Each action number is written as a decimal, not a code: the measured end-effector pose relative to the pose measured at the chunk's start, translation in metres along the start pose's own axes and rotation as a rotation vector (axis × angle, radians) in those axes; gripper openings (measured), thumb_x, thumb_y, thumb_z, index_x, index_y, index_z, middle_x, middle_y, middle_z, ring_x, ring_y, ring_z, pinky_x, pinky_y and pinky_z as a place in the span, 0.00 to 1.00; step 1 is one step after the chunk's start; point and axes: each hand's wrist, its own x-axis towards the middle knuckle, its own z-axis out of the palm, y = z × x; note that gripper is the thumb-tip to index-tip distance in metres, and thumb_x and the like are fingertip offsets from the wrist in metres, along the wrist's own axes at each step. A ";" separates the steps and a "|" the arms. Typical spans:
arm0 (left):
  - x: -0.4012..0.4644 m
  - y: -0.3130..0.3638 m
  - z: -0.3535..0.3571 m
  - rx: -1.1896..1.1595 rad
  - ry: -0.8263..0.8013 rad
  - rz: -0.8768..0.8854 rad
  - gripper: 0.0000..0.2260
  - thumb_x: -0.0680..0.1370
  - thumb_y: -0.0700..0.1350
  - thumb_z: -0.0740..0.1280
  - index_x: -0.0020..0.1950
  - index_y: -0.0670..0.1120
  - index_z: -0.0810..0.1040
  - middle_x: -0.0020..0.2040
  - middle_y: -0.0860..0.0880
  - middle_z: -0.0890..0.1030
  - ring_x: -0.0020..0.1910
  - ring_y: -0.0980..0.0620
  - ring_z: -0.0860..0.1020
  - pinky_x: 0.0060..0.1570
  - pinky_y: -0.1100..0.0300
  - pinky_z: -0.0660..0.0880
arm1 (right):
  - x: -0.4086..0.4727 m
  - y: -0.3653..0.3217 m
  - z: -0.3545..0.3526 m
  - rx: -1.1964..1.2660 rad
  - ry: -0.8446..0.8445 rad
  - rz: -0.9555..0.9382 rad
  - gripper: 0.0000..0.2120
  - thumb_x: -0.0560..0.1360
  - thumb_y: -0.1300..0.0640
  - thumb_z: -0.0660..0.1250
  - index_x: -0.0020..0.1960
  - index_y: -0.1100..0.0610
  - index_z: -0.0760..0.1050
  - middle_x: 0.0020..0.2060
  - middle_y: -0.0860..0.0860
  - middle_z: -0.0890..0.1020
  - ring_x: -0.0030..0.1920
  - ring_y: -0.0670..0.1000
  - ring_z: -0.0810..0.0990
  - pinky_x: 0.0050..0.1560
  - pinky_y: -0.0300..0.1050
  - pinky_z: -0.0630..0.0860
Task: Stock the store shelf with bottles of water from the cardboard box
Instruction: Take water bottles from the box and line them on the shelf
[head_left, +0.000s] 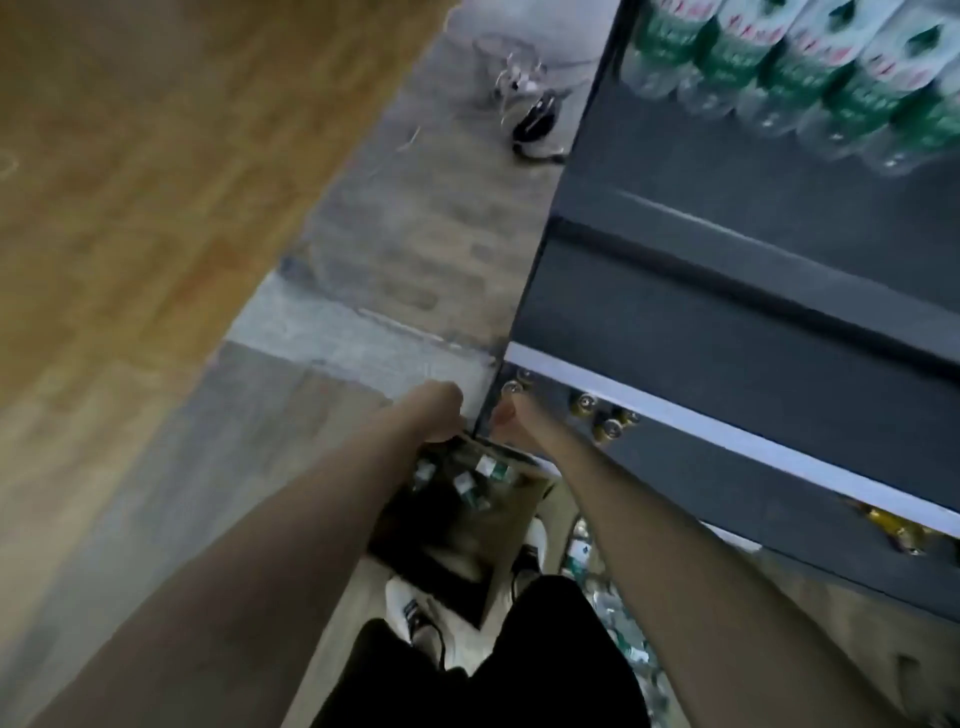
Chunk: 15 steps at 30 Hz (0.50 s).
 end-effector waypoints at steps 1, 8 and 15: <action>0.006 -0.010 0.016 -0.052 -0.025 -0.053 0.12 0.79 0.41 0.61 0.58 0.38 0.78 0.59 0.39 0.79 0.57 0.40 0.77 0.56 0.53 0.74 | 0.012 0.007 0.011 -0.023 -0.025 -0.006 0.04 0.80 0.64 0.62 0.48 0.58 0.74 0.38 0.51 0.79 0.41 0.47 0.76 0.46 0.38 0.73; 0.045 -0.042 0.132 -0.253 -0.168 -0.271 0.12 0.80 0.44 0.59 0.57 0.42 0.79 0.57 0.42 0.80 0.55 0.41 0.78 0.54 0.52 0.75 | 0.091 0.093 0.086 -0.270 -0.190 0.107 0.08 0.76 0.59 0.69 0.52 0.58 0.72 0.48 0.55 0.77 0.49 0.57 0.76 0.47 0.50 0.74; 0.092 -0.063 0.266 -0.380 -0.272 -0.407 0.07 0.79 0.44 0.60 0.50 0.44 0.76 0.53 0.44 0.79 0.52 0.42 0.78 0.48 0.51 0.75 | 0.161 0.187 0.139 -0.338 -0.274 0.160 0.16 0.73 0.57 0.70 0.59 0.58 0.72 0.55 0.56 0.78 0.53 0.56 0.77 0.46 0.44 0.69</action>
